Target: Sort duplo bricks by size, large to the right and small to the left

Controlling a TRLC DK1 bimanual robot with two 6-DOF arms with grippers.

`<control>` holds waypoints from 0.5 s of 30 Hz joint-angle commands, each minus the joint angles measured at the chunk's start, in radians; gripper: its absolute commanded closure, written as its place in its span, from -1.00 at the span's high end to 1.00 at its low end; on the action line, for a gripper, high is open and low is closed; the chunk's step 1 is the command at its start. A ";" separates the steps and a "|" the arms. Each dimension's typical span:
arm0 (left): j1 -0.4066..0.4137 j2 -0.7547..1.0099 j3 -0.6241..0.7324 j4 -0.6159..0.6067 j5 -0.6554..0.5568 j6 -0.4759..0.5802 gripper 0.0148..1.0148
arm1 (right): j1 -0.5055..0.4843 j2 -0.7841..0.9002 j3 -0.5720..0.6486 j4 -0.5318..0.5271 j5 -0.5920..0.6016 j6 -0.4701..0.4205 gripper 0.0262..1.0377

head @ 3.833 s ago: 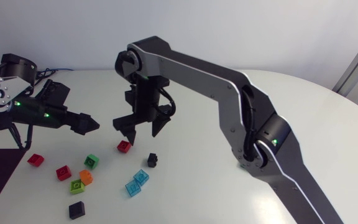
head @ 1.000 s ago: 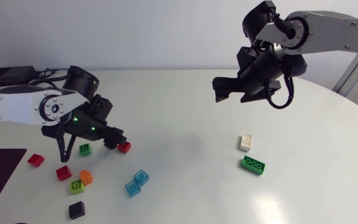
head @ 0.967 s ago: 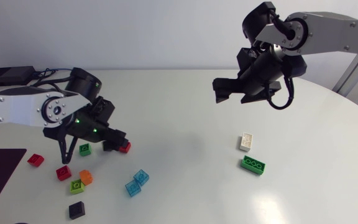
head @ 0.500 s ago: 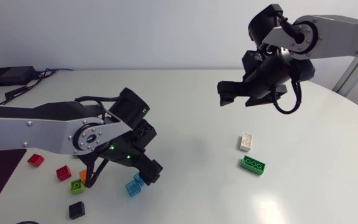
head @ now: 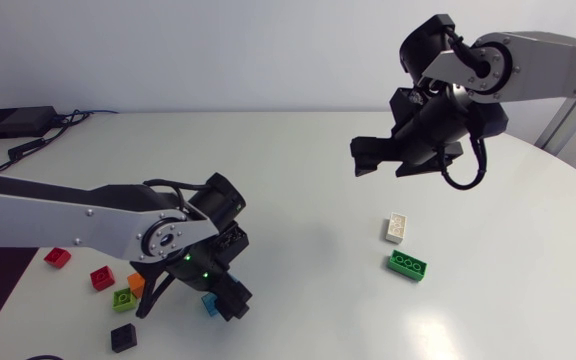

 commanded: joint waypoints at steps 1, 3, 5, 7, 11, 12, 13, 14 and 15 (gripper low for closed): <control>0.009 0.052 -0.001 -0.010 -0.003 0.019 0.15 | -0.002 -0.021 -0.031 0.011 0.008 0.021 0.93; 0.015 0.075 0.007 0.002 0.004 0.017 0.01 | -0.003 -0.022 -0.036 0.014 0.008 0.021 0.93; 0.019 0.089 0.016 0.015 0.007 0.019 -0.10 | -0.005 -0.024 -0.042 0.020 0.008 0.018 0.93; 0.041 0.098 0.021 0.030 0.008 0.019 -0.38 | -0.005 -0.029 -0.047 0.022 0.008 0.016 0.93; 0.117 0.091 0.019 0.042 0.014 0.042 -0.49 | -0.009 -0.030 -0.054 0.023 0.008 0.013 0.93; 0.139 0.088 0.016 0.044 0.016 0.048 -0.49 | -0.011 -0.030 -0.054 0.025 0.008 0.013 0.93; 0.162 0.083 0.012 0.044 0.016 0.057 -0.49 | -0.012 -0.030 -0.054 0.025 0.008 0.011 0.93; 0.183 0.080 0.005 0.044 0.016 0.068 -0.49 | -0.014 -0.030 -0.054 0.026 0.008 0.011 0.93; 0.210 0.075 -0.001 0.047 0.016 0.076 -0.49 | -0.014 -0.030 -0.056 0.028 0.008 0.010 0.93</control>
